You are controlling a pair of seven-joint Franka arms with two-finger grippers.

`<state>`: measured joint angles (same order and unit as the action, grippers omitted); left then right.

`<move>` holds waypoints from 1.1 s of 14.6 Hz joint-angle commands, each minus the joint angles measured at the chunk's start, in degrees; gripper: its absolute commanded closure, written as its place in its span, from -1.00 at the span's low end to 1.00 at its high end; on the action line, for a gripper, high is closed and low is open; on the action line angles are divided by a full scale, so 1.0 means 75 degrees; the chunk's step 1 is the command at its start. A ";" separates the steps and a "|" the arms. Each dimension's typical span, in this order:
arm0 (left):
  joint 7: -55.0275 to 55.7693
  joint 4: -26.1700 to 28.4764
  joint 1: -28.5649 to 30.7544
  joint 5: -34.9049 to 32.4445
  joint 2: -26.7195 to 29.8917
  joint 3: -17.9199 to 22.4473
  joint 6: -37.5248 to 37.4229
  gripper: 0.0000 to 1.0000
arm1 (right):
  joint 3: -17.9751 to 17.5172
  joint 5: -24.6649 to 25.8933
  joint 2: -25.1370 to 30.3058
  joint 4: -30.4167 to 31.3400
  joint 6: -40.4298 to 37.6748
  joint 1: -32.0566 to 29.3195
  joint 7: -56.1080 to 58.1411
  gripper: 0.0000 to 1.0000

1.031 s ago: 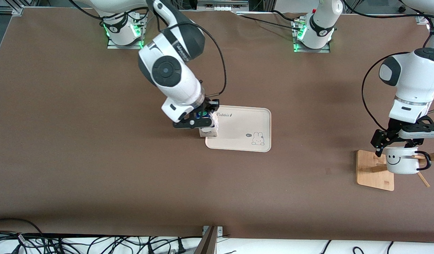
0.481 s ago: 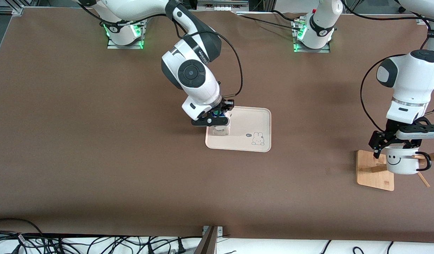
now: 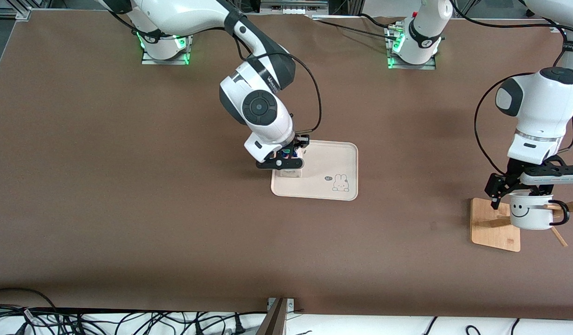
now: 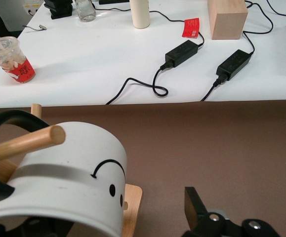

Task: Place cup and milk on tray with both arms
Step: 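Lower the carton onto the tray and open the right gripper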

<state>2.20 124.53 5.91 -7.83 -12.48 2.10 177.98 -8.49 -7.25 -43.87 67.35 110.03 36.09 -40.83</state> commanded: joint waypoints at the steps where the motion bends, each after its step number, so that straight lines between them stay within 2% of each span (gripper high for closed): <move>1: 0.0420 0.0036 0.0010 -0.0093 0.0012 -0.0010 0.0140 -0.25 | 0.0053 0.0040 -0.0279 -0.0226 0.0211 0.0132 -0.0181 0.39; 4: 0.0433 0.0036 0.0010 -0.0093 0.0024 -0.0010 0.0140 0.16 | 0.0065 0.0029 -0.0350 -0.0226 0.0352 0.0180 -0.0181 0.39; 5: 0.0433 0.0036 0.0010 -0.0093 0.0024 -0.0010 0.0140 0.31 | 0.0077 0.0040 -0.0373 -0.0226 0.0352 0.0180 -0.0170 0.31; 6: 0.0433 0.0036 0.0010 -0.0093 0.0024 -0.0010 0.0140 0.40 | 0.0077 0.0041 -0.0373 -0.0226 0.0352 0.0180 -0.0181 -0.52; 7: 0.0433 0.0036 0.0010 -0.0093 0.0024 -0.0010 0.0140 0.48 | 0.0088 0.0041 -0.0362 -0.0226 0.0352 0.0168 -0.0181 -1.00; 10: 0.0433 0.0036 0.0010 -0.0093 0.0024 -0.0010 0.0140 0.66 | 0.0135 0.0041 -0.0256 -0.0273 0.0260 0.0086 -0.0158 -1.00; 12: 0.0433 0.0036 0.0010 -0.0093 0.0024 -0.0010 0.0140 0.70 | 0.0252 0.0029 -0.0023 -0.0273 0.0119 0.0086 -0.0135 -1.00; 16: 0.0433 0.0036 0.0010 -0.0093 0.0036 -0.0010 0.0140 0.71 | 0.0218 -0.0065 0.0574 -0.0472 -0.0957 0.0086 -0.0123 -1.00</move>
<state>4.45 124.54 5.90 -7.83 -12.49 2.10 178.15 -6.73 -7.25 -43.37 64.35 107.38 36.61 -40.99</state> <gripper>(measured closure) 0.850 0.000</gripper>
